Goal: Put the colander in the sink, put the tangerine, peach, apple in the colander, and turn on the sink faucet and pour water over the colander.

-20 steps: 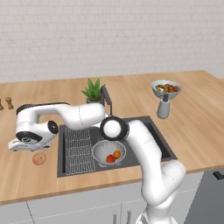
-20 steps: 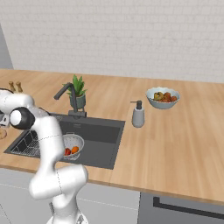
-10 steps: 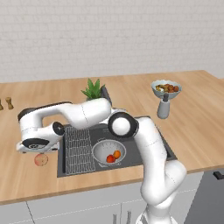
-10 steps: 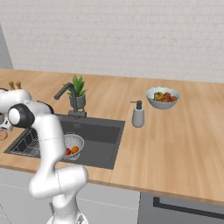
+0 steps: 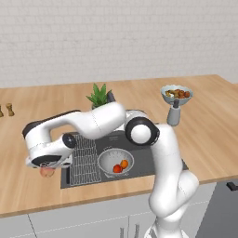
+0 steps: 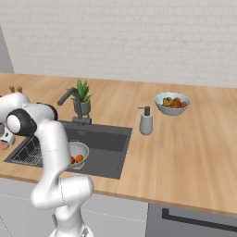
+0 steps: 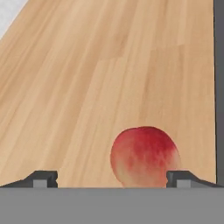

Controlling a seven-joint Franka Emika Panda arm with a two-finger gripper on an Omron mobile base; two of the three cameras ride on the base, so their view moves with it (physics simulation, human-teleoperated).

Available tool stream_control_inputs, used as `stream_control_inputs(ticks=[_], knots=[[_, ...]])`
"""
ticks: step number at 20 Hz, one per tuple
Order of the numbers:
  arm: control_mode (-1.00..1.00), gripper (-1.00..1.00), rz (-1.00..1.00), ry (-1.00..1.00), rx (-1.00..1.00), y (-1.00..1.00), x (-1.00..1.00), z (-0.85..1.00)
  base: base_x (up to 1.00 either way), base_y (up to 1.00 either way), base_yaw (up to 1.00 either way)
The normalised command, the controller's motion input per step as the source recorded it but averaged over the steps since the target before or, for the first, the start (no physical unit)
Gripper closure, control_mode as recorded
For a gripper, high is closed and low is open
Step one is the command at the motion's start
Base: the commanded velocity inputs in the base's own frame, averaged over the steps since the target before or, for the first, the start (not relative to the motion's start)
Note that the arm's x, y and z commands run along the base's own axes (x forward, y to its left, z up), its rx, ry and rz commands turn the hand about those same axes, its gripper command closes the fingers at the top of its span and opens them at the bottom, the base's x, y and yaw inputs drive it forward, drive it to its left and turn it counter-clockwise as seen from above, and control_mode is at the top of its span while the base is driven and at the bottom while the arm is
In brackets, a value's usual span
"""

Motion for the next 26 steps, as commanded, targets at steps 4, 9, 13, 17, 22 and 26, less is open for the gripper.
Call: stream_control_inputs(ticks=[4,9,13,17,22,26], knots=[[-1.0,-1.0,-0.05,0.08,-0.11,-0.02,-0.06,0.4,0.0,0.0,0.0],[-1.0,-1.0,-0.06,0.02,-0.13,0.0,0.0,0.19,0.0,0.0,0.0],[-1.0,-1.0,-0.04,0.03,-0.14,0.0,0.0,0.0,0.0,0.0,0.0],[-1.0,-1.0,0.0,0.0,-0.12,0.14,0.0,0.0,0.0,0.0,0.0],[-1.0,-1.0,0.0,0.0,-0.12,0.37,0.01,0.0,0.0,0.0,0.0],[-1.0,-1.0,0.0,0.0,-0.12,0.38,0.08,0.0,0.0,0.0,0.0]])
